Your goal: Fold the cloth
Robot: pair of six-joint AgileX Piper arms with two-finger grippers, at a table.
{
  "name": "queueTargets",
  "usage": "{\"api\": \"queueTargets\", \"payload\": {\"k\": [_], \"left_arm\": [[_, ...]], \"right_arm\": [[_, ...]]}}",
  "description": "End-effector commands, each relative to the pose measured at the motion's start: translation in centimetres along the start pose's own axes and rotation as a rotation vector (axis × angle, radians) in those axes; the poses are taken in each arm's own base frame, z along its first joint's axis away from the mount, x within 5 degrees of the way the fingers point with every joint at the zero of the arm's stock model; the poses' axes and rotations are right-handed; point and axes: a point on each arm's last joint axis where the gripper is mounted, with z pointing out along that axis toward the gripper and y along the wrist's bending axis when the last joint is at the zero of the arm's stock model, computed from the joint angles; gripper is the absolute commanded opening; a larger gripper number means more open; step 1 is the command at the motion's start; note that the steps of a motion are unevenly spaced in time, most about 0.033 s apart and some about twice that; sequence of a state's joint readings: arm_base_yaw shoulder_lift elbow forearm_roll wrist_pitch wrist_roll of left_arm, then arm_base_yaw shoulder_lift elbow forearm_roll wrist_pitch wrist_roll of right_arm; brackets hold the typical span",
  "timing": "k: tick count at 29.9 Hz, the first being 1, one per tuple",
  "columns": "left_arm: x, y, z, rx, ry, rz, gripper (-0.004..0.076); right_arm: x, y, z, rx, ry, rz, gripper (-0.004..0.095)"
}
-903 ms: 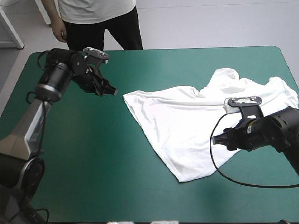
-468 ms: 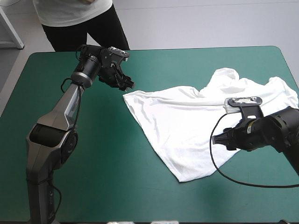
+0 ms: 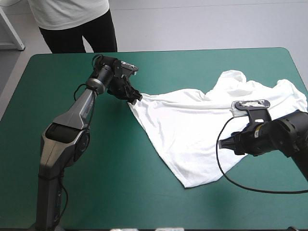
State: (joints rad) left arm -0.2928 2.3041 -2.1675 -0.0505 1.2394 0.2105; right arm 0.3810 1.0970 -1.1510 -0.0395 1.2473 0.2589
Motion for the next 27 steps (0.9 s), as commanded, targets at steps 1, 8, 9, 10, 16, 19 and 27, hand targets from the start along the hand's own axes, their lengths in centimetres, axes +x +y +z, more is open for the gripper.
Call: {"api": "queueTargets", "payload": {"k": [1, 8, 9, 10, 16, 19, 27], "left_arm": [[-0.7, -0.6, -3.1, 0.021, -0.084, -0.001, 0.0505], [-0.3, -1.4, -0.9, 0.09, -0.006, 0.033, 0.0255], [-0.4, -1.6, -0.8, 0.098, -0.006, 0.033, 0.0176], [-0.4, -1.8, -0.6, 0.102, -0.002, 0.036, 0.0097], [-0.5, -2.5, -0.5, 0.104, 0.001, 0.058, -0.0005], [-0.5, -2.4, -0.5, 0.102, 0.001, 0.057, -0.0005], [-0.5, -2.4, -0.5, 0.102, 0.001, 0.051, -0.0008]], "right_arm": [[-0.1, 0.0, -1.1, -0.005, -0.046, -0.003, 0.0441], [-0.1, 0.0, -1.1, -0.002, -0.045, -0.01, 0.0441], [-0.1, 0.0, -1.1, -0.002, -0.045, -0.01, 0.0441], [-0.1, 0.0, -1.1, -0.002, -0.045, -0.01, 0.0441], [-0.2, 0.0, -0.9, -0.004, -0.035, -0.049, 0.0441], [-0.4, 1.1, -0.1, -0.093, 0.011, -0.126, 0.0441], [0.3, 6.8, 3.0, -0.132, 0.146, -0.354, 0.0442]]}}
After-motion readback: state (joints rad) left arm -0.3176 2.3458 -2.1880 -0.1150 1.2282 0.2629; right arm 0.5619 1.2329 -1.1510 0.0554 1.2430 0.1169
